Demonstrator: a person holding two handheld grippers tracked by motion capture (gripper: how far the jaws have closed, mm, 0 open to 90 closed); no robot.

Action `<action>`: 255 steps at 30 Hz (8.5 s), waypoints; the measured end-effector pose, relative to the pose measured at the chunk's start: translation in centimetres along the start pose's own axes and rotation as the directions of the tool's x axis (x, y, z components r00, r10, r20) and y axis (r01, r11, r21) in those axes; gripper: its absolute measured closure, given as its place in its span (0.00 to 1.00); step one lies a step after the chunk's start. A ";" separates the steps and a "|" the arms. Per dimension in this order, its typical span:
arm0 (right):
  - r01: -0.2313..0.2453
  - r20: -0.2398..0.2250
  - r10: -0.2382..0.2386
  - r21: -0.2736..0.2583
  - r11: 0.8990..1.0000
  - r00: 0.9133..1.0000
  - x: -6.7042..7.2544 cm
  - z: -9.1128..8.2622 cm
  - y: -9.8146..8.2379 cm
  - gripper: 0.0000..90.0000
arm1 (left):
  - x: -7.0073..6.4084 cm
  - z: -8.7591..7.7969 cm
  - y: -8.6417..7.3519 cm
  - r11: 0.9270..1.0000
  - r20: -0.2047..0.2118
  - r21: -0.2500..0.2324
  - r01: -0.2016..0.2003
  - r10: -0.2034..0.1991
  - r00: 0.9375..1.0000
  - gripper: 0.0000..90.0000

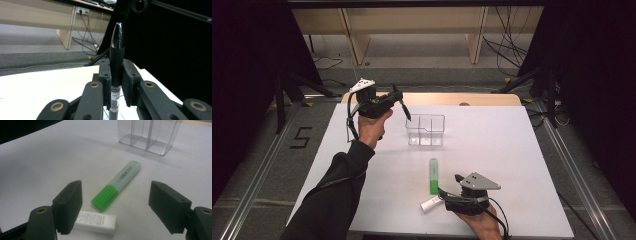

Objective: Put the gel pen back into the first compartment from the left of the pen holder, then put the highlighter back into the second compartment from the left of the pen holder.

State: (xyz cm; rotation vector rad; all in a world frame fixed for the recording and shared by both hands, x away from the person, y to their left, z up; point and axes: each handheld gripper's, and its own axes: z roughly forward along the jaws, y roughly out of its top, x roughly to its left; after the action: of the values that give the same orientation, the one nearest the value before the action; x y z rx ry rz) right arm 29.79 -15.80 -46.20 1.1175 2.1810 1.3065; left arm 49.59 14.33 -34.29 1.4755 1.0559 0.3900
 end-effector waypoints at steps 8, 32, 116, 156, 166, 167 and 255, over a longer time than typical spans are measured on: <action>-0.003 0.001 0.003 0.001 1.000 1.000 0.0 0.0 -0.1 0.31 | 0.1 1.1 -0.3 1.000 -0.015 0.019 -0.008 0.008 1.000 0.88; -0.004 -0.002 0.004 -0.001 1.000 1.000 0.1 -0.1 -0.1 0.31 | -0.4 4.0 -1.8 0.995 -0.047 0.089 -0.054 0.059 0.997 0.87; -0.061 0.057 0.062 -0.027 0.998 0.996 -1.9 -2.0 -0.8 0.32 | -5.9 -1.5 -11.6 0.939 0.153 0.331 -0.093 0.043 0.987 0.50; -0.067 0.060 0.068 -0.029 0.997 0.996 -2.0 -2.5 -1.3 0.32 | -9.5 0.5 -16.4 0.850 0.341 0.468 -0.244 0.082 0.937 0.99; -0.069 0.059 0.071 -0.037 0.997 0.996 -2.3 -2.8 -1.4 0.31 | -10.5 1.2 -17.1 0.815 0.366 0.501 -0.293 0.107 0.924 0.99; -0.072 0.059 0.075 -0.038 0.997 0.995 -2.2 -2.8 -1.4 0.31 | -10.5 1.2 -17.3 0.813 0.366 0.503 -0.294 0.108 0.924 0.99; -0.079 0.054 0.081 -0.039 0.996 0.995 -2.3 -2.8 -1.5 0.31 | -4.0 -1.1 -13.4 0.712 0.194 0.651 -0.262 0.178 0.965 0.39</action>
State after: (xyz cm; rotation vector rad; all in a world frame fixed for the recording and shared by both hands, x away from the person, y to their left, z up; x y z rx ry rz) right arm 28.70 -19.60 -46.25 1.2232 2.0837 1.3275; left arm 41.55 10.05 -44.98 2.2682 0.9672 0.0665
